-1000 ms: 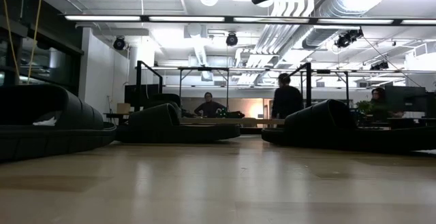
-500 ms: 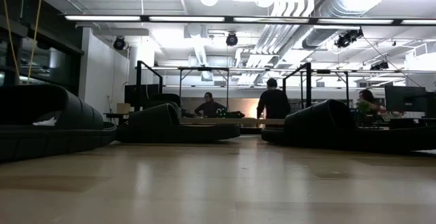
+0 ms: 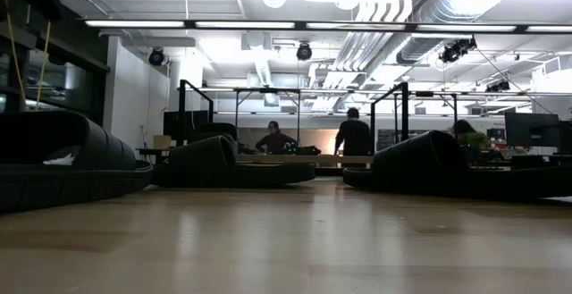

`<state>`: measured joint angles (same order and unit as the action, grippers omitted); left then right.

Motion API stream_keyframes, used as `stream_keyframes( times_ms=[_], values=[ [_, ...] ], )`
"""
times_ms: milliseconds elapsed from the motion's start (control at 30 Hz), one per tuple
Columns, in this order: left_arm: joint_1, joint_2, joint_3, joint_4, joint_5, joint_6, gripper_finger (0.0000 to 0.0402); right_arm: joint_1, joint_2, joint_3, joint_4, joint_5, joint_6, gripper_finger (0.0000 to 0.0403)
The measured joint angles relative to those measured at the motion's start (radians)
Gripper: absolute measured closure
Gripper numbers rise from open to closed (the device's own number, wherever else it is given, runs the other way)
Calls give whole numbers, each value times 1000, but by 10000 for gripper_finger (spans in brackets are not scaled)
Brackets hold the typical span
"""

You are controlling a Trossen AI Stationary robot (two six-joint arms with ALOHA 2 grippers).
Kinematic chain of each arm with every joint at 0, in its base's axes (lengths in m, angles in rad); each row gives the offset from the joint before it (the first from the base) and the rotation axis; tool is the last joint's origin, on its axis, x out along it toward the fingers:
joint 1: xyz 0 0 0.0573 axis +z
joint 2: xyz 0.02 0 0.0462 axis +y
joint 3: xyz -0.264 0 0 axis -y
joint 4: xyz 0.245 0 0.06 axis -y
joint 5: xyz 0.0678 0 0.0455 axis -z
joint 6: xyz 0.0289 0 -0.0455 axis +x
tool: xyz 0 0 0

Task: Pick and place slides into the shelf
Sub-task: Put the black slipper on the shelf

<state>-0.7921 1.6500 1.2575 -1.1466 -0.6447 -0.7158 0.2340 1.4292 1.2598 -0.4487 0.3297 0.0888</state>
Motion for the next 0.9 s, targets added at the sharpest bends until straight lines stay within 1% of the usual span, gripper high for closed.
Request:
stream_keyframes(
  times_ms=[100, 267, 467, 633, 800, 900],
  values=[
    [0, 16, 0, 31, 8, 1, 218, -5, 0, 0, 12, 0, -18, 237],
    [1, 48, 0, 32, 10, 2, 218, -12, 0, 0, 20, 2, -43, 237],
    [0, 86, 0, 59, 58, 4, 218, -27, 0, 0, 27, 1, -43, 237],
    [0, 121, 0, 87, 62, -9, 218, -38, 0, 0, 26, -1, -1, 237],
    [0, 136, 0, 54, 63, -14, 218, -38, 12, 0, 26, -2, 4, 237],
    [0, 136, 0, 51, 46, -18, 218, -38, 28, 0, 27, -8, 2, 237]
  ],
)
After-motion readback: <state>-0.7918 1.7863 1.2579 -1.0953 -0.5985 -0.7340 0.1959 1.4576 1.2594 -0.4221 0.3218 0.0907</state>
